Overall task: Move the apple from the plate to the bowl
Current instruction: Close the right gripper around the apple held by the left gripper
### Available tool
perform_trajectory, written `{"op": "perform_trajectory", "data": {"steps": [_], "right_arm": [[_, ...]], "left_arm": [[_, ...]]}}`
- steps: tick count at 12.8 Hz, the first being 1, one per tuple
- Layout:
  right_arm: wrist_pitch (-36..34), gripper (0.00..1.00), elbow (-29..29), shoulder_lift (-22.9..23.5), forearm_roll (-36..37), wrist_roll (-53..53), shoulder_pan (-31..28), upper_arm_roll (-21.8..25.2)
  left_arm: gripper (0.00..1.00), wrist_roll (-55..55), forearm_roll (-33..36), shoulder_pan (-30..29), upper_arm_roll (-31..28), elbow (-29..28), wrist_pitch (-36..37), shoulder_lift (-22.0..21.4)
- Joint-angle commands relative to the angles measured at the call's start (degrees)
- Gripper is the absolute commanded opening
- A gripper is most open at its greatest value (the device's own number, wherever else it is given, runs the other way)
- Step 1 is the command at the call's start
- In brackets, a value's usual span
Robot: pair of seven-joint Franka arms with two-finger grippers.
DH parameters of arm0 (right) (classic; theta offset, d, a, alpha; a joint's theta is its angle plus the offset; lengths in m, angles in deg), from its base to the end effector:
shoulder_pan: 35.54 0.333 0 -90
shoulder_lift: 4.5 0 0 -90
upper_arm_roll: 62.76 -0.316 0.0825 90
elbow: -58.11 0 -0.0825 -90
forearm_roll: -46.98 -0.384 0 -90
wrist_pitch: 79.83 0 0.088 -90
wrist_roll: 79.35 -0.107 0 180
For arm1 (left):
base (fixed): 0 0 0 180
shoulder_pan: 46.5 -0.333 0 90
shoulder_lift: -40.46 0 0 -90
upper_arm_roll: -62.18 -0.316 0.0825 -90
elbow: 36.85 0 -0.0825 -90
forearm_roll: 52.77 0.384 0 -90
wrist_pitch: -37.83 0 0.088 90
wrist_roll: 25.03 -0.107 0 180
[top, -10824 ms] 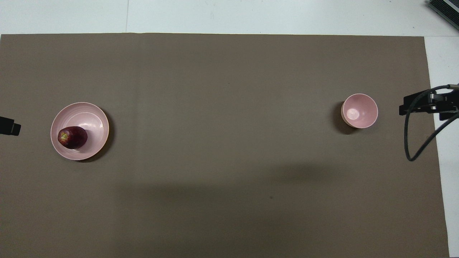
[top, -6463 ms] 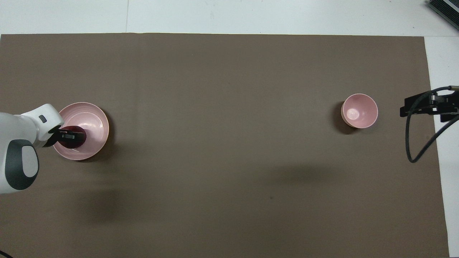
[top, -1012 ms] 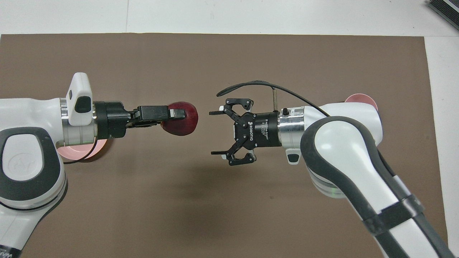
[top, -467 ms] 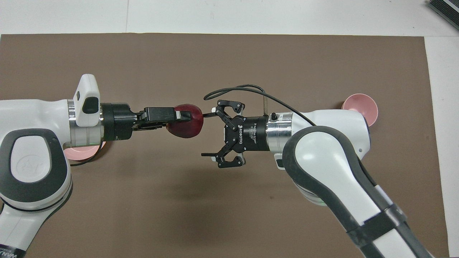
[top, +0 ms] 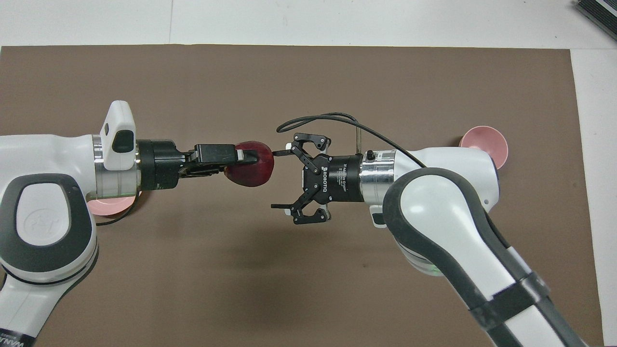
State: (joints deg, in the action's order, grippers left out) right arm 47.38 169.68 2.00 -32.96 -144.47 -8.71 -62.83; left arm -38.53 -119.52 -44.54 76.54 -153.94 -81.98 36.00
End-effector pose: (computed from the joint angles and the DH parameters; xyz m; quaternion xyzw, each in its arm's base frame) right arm 0.5313 0.3048 0.4614 -0.6084 0.5775 0.3468 0.4197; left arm 0.5205 -0.2026 0.5129 0.8726 0.0196 0.0419 0.4863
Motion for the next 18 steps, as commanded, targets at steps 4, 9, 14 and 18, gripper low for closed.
{"op": "perform_trajectory", "data": {"steps": [4,9,14,18], "right_arm": [[1.28,1.00,-1.27,0.44,-0.75,-0.97,-0.20,-0.19],[6.21,1.00,-3.11,1.50,-0.75,-4.05,1.91,-0.28],[6.38,0.50,-3.46,1.58,-0.40,-3.44,2.09,-0.28],[6.29,0.00,-5.22,2.37,1.98,-2.20,2.79,-0.37]], "left_arm": [[0.00,1.10,-1.02,-0.56,0.58,-1.66,0.72,-1.34],[0.00,3.91,-0.67,0.32,2.16,-2.27,0.54,-1.87],[0.00,4.36,-0.58,0.59,2.69,-2.18,0.54,-1.96],[0.00,4.53,-0.58,0.59,2.69,-2.01,0.54,-1.87]]}}
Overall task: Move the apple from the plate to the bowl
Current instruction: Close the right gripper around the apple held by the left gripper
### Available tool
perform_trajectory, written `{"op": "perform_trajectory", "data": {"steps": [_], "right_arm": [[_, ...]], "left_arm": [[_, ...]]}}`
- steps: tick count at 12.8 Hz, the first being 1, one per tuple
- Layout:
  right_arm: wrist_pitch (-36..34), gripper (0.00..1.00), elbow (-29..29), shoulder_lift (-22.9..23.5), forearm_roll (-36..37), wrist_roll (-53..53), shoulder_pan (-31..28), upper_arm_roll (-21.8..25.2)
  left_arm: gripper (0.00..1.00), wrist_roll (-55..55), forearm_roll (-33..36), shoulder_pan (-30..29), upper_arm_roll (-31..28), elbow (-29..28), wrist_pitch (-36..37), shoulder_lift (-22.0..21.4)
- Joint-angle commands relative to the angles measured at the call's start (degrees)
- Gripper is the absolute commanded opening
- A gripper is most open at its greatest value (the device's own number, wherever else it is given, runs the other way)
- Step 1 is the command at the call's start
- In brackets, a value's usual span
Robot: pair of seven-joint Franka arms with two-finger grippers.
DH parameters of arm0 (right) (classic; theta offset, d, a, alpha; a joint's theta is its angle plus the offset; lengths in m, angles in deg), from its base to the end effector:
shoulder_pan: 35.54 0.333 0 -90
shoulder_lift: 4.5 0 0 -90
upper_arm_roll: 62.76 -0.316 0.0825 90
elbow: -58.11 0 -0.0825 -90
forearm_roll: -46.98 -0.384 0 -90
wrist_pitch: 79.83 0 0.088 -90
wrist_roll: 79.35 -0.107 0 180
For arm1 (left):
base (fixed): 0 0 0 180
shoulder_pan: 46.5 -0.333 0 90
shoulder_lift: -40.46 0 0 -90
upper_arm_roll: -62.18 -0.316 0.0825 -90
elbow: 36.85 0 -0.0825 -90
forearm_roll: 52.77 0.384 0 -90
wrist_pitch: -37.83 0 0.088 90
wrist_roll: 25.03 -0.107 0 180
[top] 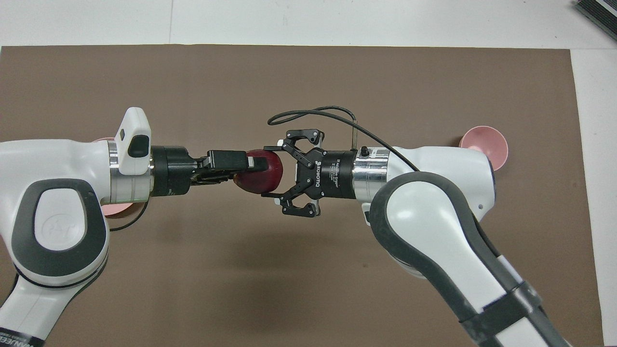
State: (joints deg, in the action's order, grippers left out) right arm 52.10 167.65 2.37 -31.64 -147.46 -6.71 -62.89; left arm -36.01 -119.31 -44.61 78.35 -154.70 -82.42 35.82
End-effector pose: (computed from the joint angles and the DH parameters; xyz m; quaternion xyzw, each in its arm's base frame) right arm 0.5337 0.3186 0.4754 -0.6030 0.5921 0.3237 0.4254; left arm 0.5125 -0.2172 0.5075 0.8751 0.0288 0.0233 0.4825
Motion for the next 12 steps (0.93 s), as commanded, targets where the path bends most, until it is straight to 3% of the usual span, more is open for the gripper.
{"op": "perform_trajectory", "data": {"steps": [1,2,3,5,10,12], "right_arm": [[1.57,0.00,-3.20,2.00,0.65,0.87,0.79,-0.31],[1.49,0.00,-3.20,2.00,0.65,0.87,0.79,-0.31],[1.48,0.00,-3.20,2.09,0.57,0.87,0.70,-0.31],[1.48,0.00,-3.20,2.09,0.83,0.87,0.70,-0.31],[1.48,0.00,-3.20,2.09,1.35,0.87,0.70,-0.31],[1.22,0.00,-3.20,2.35,1.53,0.96,0.53,-0.31]], "left_arm": [[0.00,2.54,-0.70,0.65,0.88,-1.16,0.99,-1.70],[0.15,2.98,-0.70,0.65,0.88,-0.98,1.07,-1.52],[0.64,3.50,-0.44,0.74,0.88,-0.72,0.81,-1.35],[0.96,3.60,-0.44,0.74,0.96,-0.54,0.72,-1.17],[1.00,5.44,0.00,0.56,1.31,0.25,0.37,-0.90],[1.00,5.44,3.50,0.48,1.31,1.21,0.72,-0.38]]}}
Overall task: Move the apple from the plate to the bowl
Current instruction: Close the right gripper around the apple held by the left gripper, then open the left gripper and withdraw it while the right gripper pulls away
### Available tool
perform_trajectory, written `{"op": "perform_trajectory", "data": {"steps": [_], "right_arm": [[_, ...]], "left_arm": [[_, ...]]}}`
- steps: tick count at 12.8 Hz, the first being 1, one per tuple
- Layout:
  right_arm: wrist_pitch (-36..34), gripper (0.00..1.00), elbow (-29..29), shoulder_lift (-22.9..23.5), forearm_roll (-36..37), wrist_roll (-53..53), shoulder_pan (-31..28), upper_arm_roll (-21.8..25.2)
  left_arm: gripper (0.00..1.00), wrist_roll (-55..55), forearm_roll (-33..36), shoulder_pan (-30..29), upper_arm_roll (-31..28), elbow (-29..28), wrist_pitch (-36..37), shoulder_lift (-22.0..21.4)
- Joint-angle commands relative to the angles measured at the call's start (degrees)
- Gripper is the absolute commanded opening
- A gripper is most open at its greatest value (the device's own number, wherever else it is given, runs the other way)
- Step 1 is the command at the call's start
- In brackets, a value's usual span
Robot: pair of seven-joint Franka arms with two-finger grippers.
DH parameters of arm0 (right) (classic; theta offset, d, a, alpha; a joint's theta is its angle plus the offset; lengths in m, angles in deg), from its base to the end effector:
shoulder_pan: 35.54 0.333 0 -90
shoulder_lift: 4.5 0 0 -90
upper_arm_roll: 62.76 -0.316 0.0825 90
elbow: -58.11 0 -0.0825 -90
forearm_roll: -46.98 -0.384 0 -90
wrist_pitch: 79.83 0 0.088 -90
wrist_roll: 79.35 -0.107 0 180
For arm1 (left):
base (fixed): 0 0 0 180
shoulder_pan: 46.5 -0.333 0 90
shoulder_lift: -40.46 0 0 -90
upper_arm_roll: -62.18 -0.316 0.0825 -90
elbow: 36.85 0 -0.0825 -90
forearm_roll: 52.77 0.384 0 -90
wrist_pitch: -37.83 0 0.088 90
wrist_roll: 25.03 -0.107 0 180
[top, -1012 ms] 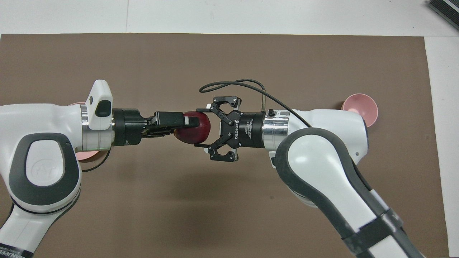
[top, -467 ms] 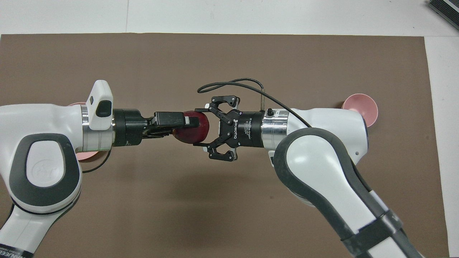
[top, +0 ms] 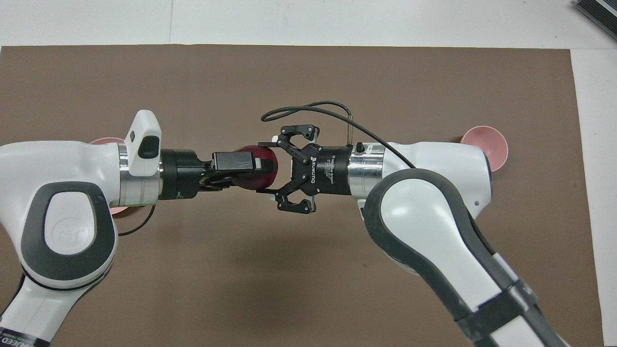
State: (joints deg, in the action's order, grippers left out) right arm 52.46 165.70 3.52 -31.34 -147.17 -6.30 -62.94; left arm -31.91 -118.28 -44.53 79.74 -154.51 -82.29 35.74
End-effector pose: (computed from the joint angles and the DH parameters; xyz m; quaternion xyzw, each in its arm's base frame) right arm 0.5389 0.3262 0.4799 -0.6084 0.5853 0.3189 0.4307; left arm 0.5066 -0.2305 0.5087 0.8783 0.0429 0.0018 0.4762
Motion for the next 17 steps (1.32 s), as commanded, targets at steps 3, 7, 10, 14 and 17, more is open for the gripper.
{"op": "perform_trajectory", "data": {"steps": [3,7,10,14,17], "right_arm": [[-0.11,0.00,-1.07,1.03,1.94,0.66,-0.67,-0.17],[-4.76,0.00,-0.54,-0.11,6.76,0.40,-4.62,-0.09],[-5.91,0.00,-1.15,-0.29,15.19,0.49,-7.26,0.00],[-6.70,0.00,-2.29,-0.37,26.43,0.58,-11.82,0.26],[-10.64,0.00,-4.58,-0.55,33.47,0.66,-18.14,0.44]], "left_arm": [[1.00,1.34,7.23,-0.31,-0.16,1.90,1.03,0.14],[1.00,1.42,17.92,-0.57,-1.03,3.12,0.94,0.05],[1.00,1.78,30.67,-0.66,-2.97,3.84,1.64,0.05],[1.00,1.08,49.44,-1.01,-7.00,3.84,1.56,0.14],[1.00,-4.79,57.95,-0.13,-12.88,5.14,1.46,1.36]]}}
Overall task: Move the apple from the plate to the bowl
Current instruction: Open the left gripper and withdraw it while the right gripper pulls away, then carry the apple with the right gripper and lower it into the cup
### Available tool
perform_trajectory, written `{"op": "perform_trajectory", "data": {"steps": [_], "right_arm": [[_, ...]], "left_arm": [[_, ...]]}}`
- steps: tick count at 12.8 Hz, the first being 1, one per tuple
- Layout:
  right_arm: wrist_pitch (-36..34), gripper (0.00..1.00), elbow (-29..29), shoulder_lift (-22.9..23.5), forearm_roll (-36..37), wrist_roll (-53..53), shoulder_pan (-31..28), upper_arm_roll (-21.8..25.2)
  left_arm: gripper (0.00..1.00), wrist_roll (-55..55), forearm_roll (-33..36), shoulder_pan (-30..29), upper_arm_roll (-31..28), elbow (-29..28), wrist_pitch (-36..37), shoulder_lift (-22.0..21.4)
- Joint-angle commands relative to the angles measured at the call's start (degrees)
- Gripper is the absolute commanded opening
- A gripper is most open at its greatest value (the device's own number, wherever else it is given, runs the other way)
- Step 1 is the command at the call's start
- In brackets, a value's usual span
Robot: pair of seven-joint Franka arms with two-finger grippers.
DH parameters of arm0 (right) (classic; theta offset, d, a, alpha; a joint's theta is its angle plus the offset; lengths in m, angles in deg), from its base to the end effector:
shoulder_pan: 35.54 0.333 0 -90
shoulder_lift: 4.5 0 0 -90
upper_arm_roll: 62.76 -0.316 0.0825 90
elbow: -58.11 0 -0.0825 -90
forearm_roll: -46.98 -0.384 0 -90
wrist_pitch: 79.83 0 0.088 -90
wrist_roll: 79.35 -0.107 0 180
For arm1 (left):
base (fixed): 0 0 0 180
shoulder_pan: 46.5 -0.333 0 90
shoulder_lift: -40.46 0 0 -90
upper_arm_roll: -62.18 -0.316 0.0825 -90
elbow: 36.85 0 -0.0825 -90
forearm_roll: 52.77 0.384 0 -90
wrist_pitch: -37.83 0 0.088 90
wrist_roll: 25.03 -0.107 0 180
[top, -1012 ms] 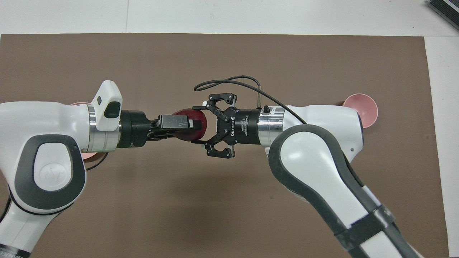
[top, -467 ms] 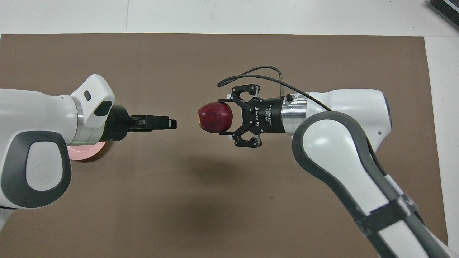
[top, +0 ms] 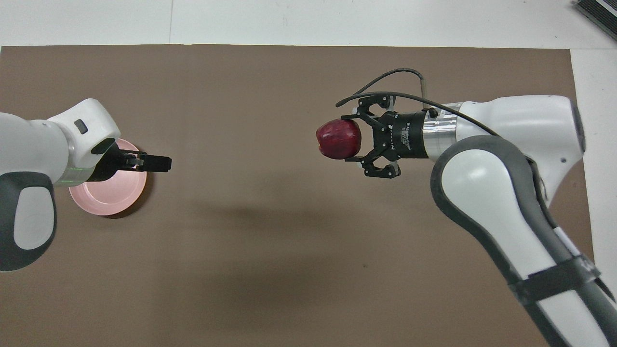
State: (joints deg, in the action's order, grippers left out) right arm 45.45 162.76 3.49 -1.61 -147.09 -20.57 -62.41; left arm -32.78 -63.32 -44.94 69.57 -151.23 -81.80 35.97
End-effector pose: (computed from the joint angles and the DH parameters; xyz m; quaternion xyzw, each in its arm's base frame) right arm 0.5986 0.1846 0.4890 -0.7214 0.5833 0.1612 0.3368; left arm 0.5435 -0.0964 0.5112 0.9876 -0.1062 0.0836 0.0793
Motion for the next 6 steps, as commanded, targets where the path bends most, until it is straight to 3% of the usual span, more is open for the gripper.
{"op": "perform_trajectory", "data": {"steps": [1,3,6], "right_arm": [[-4.95,0.00,-1.82,-0.70,6.89,0.85,-5.72,0.00],[-7.24,0.00,-1.56,-0.96,13.75,4.17,-8.71,0.09],[-8.66,0.00,-1.29,-0.96,27.19,12.15,-12.41,0.00]], "left_arm": [[1.00,-7.08,3.16,0.80,-4.91,3.44,1.24,2.10],[1.00,-8.69,4.91,2.56,-9.31,6.69,2.98,2.38],[1.00,-8.69,8.34,3.53,-10.20,16.52,14.12,2.64]]}}
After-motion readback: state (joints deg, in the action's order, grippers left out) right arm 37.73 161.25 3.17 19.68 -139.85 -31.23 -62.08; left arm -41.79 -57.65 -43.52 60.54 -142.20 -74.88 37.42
